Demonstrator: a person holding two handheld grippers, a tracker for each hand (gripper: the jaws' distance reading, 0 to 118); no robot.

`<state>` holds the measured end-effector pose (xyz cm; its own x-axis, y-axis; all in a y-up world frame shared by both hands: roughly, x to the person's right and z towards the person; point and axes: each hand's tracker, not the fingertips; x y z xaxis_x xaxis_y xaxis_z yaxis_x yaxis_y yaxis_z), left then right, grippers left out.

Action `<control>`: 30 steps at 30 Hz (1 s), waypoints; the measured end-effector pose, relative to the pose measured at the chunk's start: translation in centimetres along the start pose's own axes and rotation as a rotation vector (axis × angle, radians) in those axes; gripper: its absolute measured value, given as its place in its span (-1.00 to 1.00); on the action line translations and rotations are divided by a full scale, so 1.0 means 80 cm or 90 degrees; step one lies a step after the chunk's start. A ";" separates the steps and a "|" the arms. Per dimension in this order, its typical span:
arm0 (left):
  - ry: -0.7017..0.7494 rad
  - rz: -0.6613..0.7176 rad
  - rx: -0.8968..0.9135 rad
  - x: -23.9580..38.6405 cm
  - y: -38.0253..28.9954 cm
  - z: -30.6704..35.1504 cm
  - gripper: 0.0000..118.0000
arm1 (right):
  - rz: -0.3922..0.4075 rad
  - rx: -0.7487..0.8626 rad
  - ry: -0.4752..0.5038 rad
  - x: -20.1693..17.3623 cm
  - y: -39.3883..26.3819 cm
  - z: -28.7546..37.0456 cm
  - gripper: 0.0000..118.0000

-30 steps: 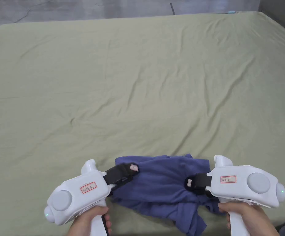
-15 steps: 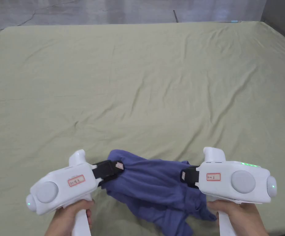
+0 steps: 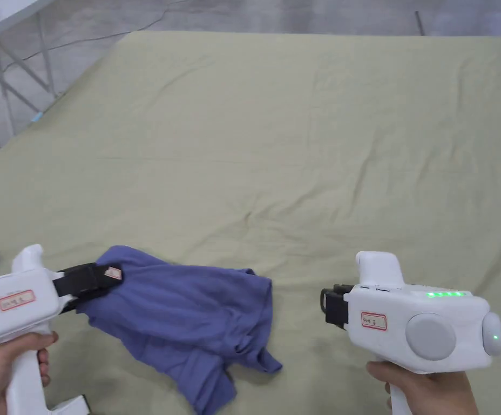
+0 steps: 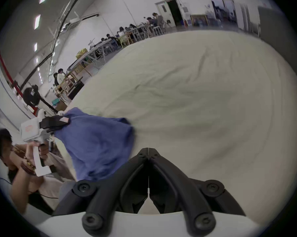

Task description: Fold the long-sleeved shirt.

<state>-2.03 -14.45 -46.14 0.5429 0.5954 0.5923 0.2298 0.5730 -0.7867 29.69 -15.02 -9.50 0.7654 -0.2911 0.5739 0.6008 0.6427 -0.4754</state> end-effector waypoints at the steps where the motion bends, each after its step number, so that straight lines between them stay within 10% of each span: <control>1: 0.009 -0.002 -0.002 -0.020 0.010 0.006 -0.72 | 0.019 0.002 -0.004 -0.009 0.004 -0.008 -0.96; 9: -0.007 0.050 0.033 -0.112 0.051 0.034 -0.63 | 0.046 -0.018 0.029 -0.025 0.018 -0.045 -0.96; 11: 0.055 0.004 0.026 -0.088 0.048 0.026 0.74 | 0.043 -0.021 0.031 -0.020 0.019 -0.047 -0.96; 12: 0.057 -0.016 0.016 -0.079 0.048 0.025 0.96 | 0.040 -0.021 0.032 -0.022 0.018 -0.039 -0.96; 17: 0.071 -0.077 0.080 -0.009 0.058 0.043 0.97 | 0.032 -0.010 0.030 -0.005 0.017 -0.007 -0.96; 19: 0.065 -0.103 0.108 0.045 0.057 0.057 0.63 | 0.032 0.002 0.023 0.006 0.020 0.015 -0.96; 21: 0.054 -0.143 0.149 0.105 0.046 0.067 -0.99 | 0.033 0.030 0.006 0.017 0.025 0.044 -0.96; 30: 0.002 -0.334 0.231 0.371 -0.077 0.020 -1.00 | 0.026 0.169 -0.127 0.084 0.050 0.164 -0.96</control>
<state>11.35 0.58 -23.40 0.4353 0.1815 0.8818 0.1778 0.9428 -0.2819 34.20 -5.07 1.19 0.7113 -0.1340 0.6900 0.4700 0.8206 -0.3252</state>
